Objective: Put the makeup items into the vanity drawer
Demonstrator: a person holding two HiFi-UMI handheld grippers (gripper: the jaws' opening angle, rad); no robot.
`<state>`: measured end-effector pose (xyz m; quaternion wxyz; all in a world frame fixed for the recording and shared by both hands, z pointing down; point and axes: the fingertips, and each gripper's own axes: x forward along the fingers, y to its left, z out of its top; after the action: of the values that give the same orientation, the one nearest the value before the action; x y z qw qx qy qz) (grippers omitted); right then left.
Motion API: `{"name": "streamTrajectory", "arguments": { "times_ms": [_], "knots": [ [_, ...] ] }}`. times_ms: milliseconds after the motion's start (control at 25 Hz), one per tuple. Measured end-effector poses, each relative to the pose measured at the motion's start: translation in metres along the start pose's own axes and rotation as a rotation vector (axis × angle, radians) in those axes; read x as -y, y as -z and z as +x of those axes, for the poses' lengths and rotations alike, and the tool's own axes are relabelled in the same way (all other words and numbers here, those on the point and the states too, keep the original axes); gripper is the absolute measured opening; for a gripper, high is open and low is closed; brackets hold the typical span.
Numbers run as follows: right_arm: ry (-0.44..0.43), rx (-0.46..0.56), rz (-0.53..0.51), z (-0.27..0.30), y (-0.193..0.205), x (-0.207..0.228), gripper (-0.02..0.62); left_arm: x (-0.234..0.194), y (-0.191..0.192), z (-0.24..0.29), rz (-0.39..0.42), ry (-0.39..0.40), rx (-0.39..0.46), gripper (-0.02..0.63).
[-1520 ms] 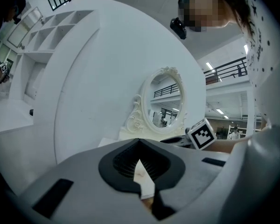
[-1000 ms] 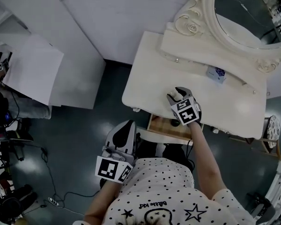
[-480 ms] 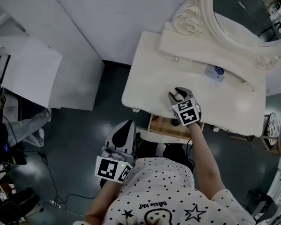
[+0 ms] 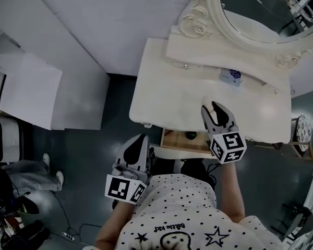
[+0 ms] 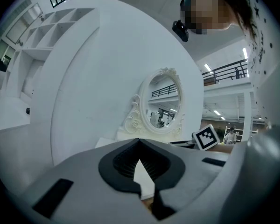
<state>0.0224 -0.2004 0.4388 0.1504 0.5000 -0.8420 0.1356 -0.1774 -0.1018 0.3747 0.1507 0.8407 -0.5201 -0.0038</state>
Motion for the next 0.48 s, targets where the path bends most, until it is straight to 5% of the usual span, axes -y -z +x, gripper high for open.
{"name": "streamTrajectory", "arguments": {
  "times_ms": [480],
  "knots": [
    [0.237, 0.144, 0.239, -0.138, 0.023, 0.028, 0.150, 0.021, 0.000, 0.015, 0.015, 0.074, -0.007, -0.005]
  ]
}}
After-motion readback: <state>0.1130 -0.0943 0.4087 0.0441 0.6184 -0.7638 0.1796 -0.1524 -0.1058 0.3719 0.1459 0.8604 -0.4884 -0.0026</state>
